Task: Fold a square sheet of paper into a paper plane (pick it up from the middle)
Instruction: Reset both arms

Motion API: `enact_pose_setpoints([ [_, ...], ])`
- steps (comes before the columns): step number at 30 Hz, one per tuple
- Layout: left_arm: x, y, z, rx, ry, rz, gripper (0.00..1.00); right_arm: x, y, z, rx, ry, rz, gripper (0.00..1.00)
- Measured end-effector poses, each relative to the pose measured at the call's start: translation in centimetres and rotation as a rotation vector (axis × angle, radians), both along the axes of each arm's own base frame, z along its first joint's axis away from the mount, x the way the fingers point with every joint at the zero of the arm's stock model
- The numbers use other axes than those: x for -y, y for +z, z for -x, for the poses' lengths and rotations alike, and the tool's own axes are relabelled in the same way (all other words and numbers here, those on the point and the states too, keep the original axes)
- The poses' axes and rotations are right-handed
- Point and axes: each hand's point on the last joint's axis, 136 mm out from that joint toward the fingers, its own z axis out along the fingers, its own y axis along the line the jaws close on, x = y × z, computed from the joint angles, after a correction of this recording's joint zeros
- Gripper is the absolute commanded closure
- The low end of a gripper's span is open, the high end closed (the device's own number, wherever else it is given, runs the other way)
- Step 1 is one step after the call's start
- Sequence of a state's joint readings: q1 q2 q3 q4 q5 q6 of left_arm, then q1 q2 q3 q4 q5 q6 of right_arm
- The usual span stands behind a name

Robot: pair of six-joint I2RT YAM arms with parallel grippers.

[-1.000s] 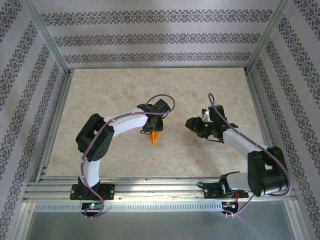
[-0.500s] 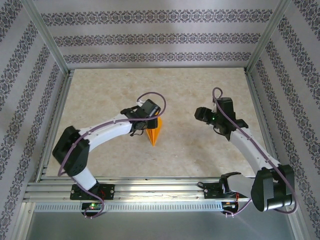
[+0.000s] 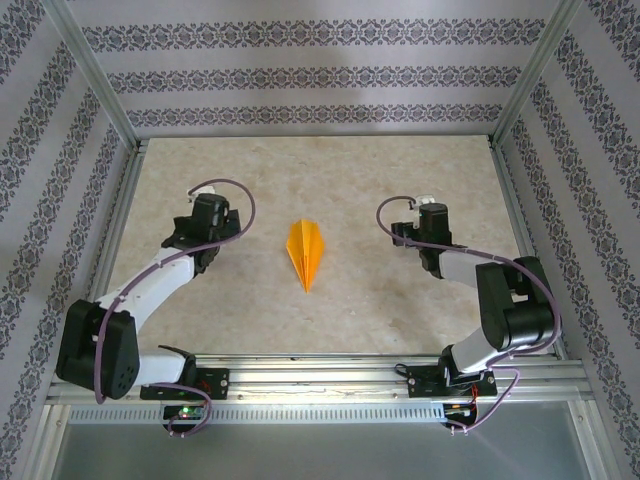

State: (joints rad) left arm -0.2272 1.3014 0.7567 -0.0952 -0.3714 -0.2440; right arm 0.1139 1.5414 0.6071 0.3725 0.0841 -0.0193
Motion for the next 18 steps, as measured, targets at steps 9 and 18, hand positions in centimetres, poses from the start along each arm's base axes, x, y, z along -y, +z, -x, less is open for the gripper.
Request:
enact_pose_setpoints([
  [9, -0.4, -4.7, -1.1, 0.048, -0.145, -0.126, 0.0, 2.5, -0.4, 2.4, 0.175, 0.003, -0.123, 0.02],
  [18, -2.8, -7.1, -1.8, 0.182, -0.158, -0.065, 0.01, 2.7, 2.3, 1.0, 0.297, -0.029, -0.115, 0.02],
])
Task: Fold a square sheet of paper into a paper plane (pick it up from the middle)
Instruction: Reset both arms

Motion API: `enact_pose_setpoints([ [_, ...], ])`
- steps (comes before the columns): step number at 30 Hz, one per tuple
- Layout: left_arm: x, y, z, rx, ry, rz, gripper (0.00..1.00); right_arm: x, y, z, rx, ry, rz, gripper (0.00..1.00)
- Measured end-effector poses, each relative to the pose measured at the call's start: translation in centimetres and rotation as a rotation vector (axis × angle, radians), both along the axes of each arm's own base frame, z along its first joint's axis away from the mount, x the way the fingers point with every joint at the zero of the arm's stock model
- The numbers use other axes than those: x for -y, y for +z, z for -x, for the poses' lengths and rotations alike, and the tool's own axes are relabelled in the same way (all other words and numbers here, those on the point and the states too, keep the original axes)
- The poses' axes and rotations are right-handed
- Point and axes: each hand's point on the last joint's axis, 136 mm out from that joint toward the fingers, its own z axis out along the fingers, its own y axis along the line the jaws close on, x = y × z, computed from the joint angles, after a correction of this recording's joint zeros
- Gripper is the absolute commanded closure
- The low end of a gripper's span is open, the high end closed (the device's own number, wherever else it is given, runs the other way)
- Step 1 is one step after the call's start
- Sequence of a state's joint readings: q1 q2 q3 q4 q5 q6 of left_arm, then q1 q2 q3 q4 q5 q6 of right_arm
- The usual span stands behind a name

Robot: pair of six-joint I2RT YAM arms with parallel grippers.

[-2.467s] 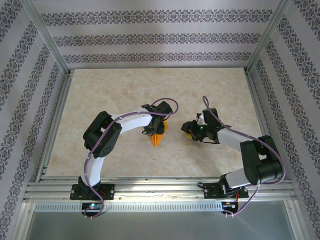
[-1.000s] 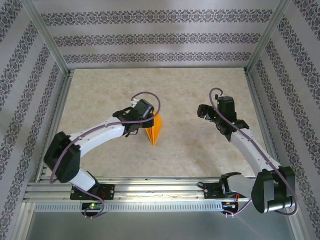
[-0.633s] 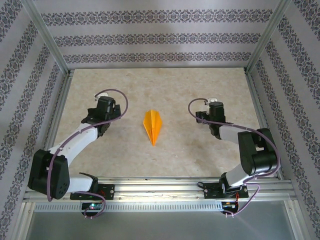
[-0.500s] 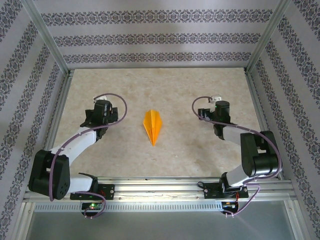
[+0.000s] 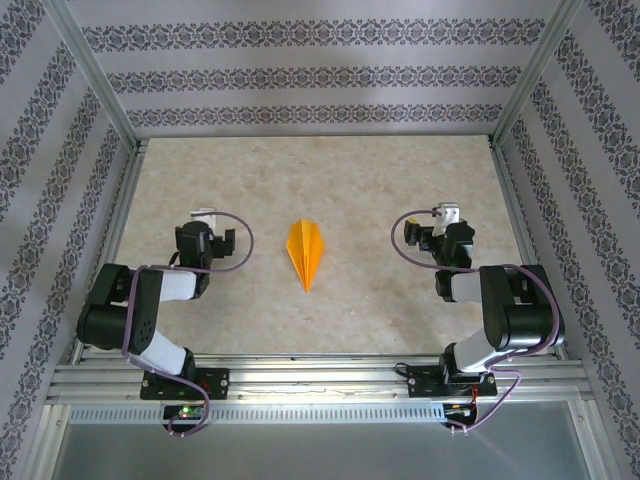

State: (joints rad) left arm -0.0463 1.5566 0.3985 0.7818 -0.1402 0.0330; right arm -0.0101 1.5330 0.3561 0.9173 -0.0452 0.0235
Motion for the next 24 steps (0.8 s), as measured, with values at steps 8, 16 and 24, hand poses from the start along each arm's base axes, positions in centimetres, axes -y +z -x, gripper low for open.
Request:
enact_pose_setpoints([
  [8, -1.5, -0.2, 0.5, 0.055, 0.05, 0.049, 0.01, 0.0, 0.3, -0.1, 0.011, -0.009, 0.006, 0.02],
  [16, -1.5, 0.3, 0.2, 0.077, 0.05, 0.052, 0.01, 0.1, 0.4, -0.1, 0.015, -0.017, 0.009, 0.02],
  [24, -1.4, 0.3, 0.2, 0.077, 0.043, 0.055, 0.01, 0.2, 0.4, -0.1, 0.016, -0.02, 0.01, 0.02],
])
